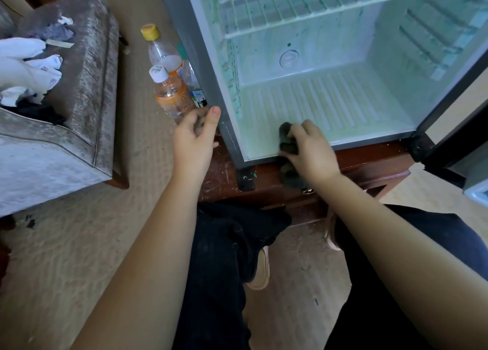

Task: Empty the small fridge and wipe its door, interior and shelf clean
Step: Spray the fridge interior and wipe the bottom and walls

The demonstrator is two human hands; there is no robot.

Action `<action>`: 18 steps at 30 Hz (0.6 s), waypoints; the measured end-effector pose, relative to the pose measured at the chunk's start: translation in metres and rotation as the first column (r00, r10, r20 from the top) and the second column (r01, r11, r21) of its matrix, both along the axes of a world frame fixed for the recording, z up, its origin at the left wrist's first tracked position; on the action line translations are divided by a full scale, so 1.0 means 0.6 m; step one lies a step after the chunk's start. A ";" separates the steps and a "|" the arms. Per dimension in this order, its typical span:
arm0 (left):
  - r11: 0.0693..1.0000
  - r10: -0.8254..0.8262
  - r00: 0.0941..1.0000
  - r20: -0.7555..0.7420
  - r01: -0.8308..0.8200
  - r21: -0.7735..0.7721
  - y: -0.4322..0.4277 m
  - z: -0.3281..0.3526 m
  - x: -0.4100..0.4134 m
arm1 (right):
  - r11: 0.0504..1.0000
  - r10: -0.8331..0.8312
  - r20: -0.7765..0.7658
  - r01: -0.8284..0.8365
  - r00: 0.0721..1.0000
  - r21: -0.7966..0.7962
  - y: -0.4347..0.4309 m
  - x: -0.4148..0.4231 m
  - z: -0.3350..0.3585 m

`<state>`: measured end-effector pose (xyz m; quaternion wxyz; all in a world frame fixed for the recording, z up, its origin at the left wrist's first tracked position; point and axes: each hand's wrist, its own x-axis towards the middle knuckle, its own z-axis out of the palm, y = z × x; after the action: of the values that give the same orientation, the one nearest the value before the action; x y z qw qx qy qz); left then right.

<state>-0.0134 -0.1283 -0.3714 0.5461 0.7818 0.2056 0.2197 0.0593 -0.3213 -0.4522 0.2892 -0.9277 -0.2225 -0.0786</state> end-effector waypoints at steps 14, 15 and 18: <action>1.000 -0.009 1.000 -0.019 0.009 0.006 0.005 0.004 -0.001 | 0.990 -0.022 -0.099 0.036 0.995 0.135 0.010 -0.028 0.003; 1.000 -0.013 1.000 -0.022 0.013 0.004 0.006 0.004 -0.002 | 0.986 -0.013 -0.104 0.030 0.995 0.163 0.035 -0.035 -0.001; 1.000 -0.022 0.999 -0.037 0.022 -0.007 0.007 0.000 -0.003 | 0.973 -0.003 -0.098 0.025 0.995 0.228 0.099 -0.060 -0.018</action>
<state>-0.0153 -0.1242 -0.3716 0.5473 0.7861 0.2078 0.1984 0.0233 -0.2620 -0.4633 0.4040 -0.8925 -0.1913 -0.0607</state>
